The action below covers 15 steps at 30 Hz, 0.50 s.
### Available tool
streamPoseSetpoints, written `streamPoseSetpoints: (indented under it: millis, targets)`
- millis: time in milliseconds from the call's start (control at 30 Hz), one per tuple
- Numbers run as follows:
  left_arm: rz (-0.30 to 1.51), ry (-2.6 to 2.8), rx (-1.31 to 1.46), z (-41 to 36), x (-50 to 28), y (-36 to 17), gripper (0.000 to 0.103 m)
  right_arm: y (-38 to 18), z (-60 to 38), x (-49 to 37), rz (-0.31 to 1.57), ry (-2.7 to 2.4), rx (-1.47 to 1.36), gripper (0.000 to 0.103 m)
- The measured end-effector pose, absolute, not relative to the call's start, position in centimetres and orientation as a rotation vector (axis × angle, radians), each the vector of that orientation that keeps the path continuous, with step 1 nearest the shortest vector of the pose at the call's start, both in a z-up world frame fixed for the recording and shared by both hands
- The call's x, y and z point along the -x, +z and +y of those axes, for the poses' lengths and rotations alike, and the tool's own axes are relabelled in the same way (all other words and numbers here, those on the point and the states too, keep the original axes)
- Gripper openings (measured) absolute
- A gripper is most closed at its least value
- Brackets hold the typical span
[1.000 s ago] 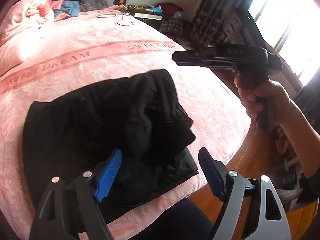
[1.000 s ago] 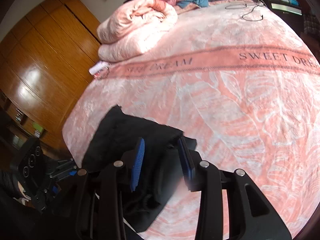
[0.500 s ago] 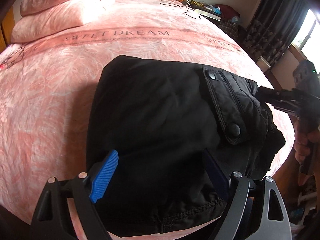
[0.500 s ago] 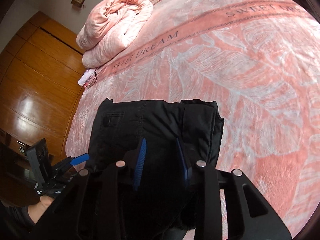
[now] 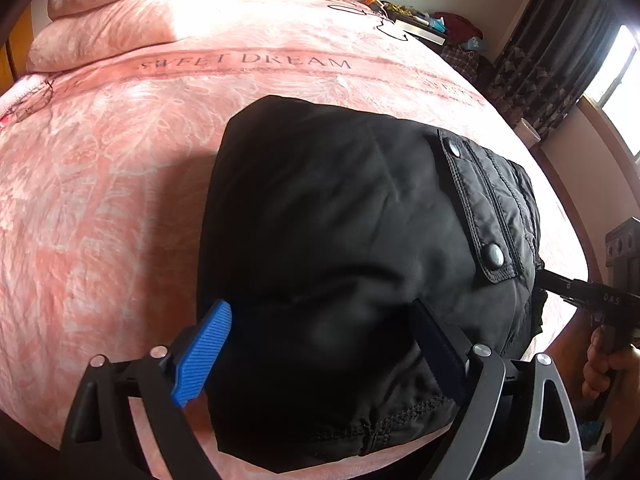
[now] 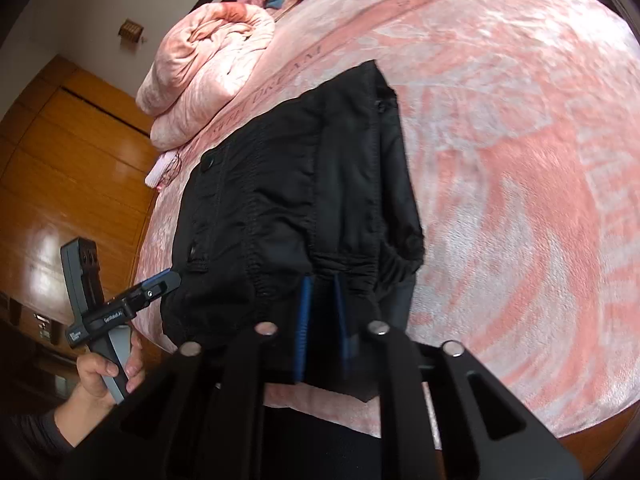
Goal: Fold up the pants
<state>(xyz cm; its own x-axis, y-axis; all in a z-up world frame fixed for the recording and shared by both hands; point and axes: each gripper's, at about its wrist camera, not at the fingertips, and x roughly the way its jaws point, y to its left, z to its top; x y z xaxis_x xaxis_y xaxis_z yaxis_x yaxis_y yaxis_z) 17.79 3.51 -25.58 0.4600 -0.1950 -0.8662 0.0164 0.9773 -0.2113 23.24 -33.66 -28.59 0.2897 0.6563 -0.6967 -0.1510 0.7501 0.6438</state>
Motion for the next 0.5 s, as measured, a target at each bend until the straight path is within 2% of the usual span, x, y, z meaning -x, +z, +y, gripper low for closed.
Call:
streamPoseSetpoints:
  millis: [33, 100, 133, 167, 267, 333, 400, 467, 500]
  targets:
    - [1.083, -0.144, 0.194, 3.8, -17.6, -25.3, 0.091, -28.3, -34.2, -23.1, 1.161, 0.562, -0.546, 0.007]
    - [1.056, -0.159, 0.224, 4.7, -17.2, -24.6, 0.091, -26.4, -34.5, -22.5, 1.12, 0.55, -0.527, 0.028]
    - [1.044, -0.161, 0.231, 5.2, -17.0, -24.4, 0.091, -25.5, -34.5, -22.3, 1.1, 0.548, -0.513, 0.046]
    - [1.037, -0.157, 0.237, 5.8, -16.8, -24.2, 0.091, -24.8, -34.6, -22.1, 1.088, 0.529, -0.495, 0.057]
    - [1.041, -0.136, 0.276, 7.7, -16.3, -24.1, 0.092, -25.2, -35.6, -22.5, 1.102, 0.443, -0.516, 0.072]
    - [1.048, -0.116, 0.297, 8.8, -16.0, -24.4, 0.092, -27.2, -36.5, -23.2, 1.15, 0.425, -0.608, 0.072]
    - [1.063, -0.099, 0.312, 9.6, -15.8, -24.9, 0.092, -28.7, -36.4, -23.8, 1.17, 0.469, -0.691, 0.067]
    - [1.068, -0.087, 0.325, 10.3, -15.7, -25.1, 0.092, -29.4, -35.8, -24.1, 1.184, 0.482, -0.718, 0.034]
    - [1.068, -0.083, 0.333, 10.6, -15.7, -25.2, 0.092, -29.3, -35.8, -24.1, 1.184, 0.459, -0.706, 0.026]
